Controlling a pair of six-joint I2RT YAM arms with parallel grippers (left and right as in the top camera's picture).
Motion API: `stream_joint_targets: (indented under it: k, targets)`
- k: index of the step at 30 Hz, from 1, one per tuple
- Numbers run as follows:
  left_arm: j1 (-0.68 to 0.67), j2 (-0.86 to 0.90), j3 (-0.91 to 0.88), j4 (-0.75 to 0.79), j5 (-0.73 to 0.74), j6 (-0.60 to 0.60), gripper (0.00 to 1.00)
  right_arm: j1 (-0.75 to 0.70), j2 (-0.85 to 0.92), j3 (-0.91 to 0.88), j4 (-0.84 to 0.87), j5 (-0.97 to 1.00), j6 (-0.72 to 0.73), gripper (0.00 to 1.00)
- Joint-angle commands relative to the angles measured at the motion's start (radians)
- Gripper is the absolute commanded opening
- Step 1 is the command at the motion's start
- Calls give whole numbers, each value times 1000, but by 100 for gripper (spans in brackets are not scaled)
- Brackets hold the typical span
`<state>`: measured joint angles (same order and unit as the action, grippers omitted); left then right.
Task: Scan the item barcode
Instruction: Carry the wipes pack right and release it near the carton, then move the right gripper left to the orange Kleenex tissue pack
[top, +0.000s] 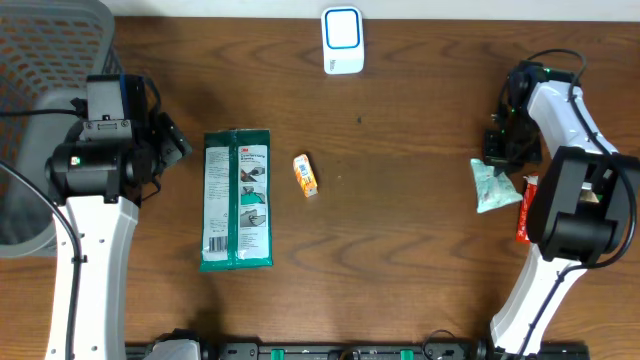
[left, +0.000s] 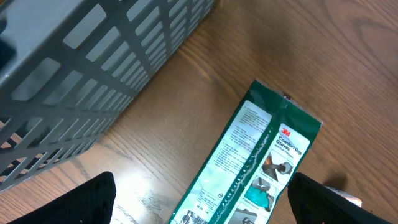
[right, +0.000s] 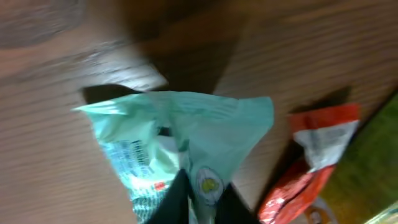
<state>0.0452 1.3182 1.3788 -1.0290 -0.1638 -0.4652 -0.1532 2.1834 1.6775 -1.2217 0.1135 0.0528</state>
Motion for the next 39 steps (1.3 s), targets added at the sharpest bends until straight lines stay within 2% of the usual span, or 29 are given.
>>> stream_joint_targets:
  k: [1,3,6,7,13,16,20,23,27,35,39]
  targets:
    - [4,-5,7,-3,-13,12,89,-18,0,-13,19,53,29,38]
    - [4,-5,7,-3,-13,12,89,-18,1,-13,23,54,29,69]
    - [4,-5,7,-3,-13,12,89,-17,1,-13,27,53,29,85]
    - [4,-5,7,-3,-13,12,89,-17,0,-13,31,54,29,87]
    - [4,-5,7,-3,-13,12,89,-14,0,16,51,47,10,88]
    - [4,-5,7,-3,-13,12,89,-6,-12,97,-15,-2,10,88]
    - [4,-5,7,-3,-13,12,89,25,-59,223,-115,-303,-90,88]
    - [4,-5,7,-3,-13,12,89,65,-97,235,-126,-549,-225,88]
    - [4,-5,7,-3,-13,12,89,150,-111,234,-140,-731,-288,86]
    - [4,-5,7,-3,-13,12,89,430,-109,218,-92,-733,-278,81]
    - [4,-5,7,-3,-13,12,89,592,-109,209,5,-548,-148,81]
